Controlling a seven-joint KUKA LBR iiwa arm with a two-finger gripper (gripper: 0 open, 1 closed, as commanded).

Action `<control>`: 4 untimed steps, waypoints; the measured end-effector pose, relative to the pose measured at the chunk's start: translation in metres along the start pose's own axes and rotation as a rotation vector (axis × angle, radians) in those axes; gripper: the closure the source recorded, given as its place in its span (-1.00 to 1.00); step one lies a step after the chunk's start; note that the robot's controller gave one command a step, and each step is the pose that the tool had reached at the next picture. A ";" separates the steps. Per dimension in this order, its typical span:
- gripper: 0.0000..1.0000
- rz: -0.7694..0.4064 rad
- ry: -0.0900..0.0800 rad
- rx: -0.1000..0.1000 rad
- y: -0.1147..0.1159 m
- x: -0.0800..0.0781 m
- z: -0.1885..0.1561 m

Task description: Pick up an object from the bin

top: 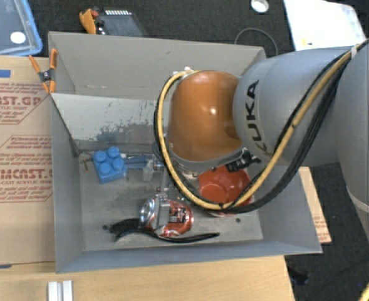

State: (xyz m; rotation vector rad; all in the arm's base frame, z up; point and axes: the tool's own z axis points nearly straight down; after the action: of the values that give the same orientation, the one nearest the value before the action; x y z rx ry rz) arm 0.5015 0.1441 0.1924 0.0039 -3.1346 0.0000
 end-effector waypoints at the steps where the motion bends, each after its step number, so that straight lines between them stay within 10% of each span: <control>1: -1.00 0.002 -0.007 -0.001 -0.001 -0.002 -0.004; 3: -1.00 0.031 -0.015 -0.005 -0.011 -0.018 0.123; 4: -1.00 0.115 -0.007 -0.004 -0.029 -0.003 0.097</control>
Offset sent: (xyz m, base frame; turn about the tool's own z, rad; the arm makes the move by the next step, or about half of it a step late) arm 0.0242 -0.0162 -0.1224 0.0177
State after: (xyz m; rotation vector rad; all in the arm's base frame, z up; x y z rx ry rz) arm 0.5044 0.1156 0.0956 -0.1773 -3.1369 -0.0060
